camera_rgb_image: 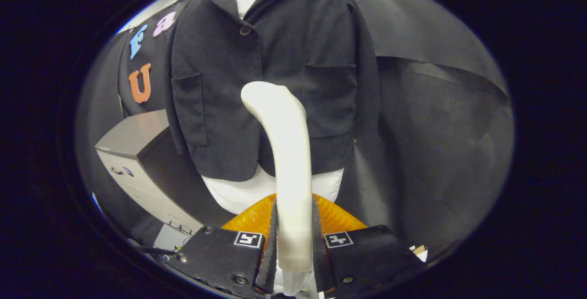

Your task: Iron the clothes twice with a garment steamer, once on the left side and once on the right side.

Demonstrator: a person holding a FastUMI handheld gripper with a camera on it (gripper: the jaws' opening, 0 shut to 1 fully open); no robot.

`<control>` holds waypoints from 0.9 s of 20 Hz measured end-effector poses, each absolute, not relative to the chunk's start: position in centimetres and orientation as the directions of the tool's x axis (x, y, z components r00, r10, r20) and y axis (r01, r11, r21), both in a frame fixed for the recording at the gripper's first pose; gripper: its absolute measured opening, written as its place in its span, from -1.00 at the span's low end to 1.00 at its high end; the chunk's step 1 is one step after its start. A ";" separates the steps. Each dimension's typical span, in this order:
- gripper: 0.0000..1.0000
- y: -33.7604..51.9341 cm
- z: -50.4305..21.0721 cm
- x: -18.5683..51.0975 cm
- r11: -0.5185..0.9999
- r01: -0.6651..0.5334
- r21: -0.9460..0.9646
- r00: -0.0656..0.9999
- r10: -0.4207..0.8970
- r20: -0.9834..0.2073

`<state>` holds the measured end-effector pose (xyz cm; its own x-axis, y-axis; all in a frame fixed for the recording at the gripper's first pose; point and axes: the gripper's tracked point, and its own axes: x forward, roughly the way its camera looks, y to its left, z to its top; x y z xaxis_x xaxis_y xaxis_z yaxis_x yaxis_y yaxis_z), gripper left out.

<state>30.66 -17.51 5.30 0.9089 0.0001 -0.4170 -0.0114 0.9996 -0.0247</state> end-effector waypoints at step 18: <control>-0.28 -17.3 5.5 30.4 0.999 0.041 0.034 0.880 -0.020 -0.474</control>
<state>30.35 -17.27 5.46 0.8804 -0.0201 -0.4737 0.0410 0.9986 0.0339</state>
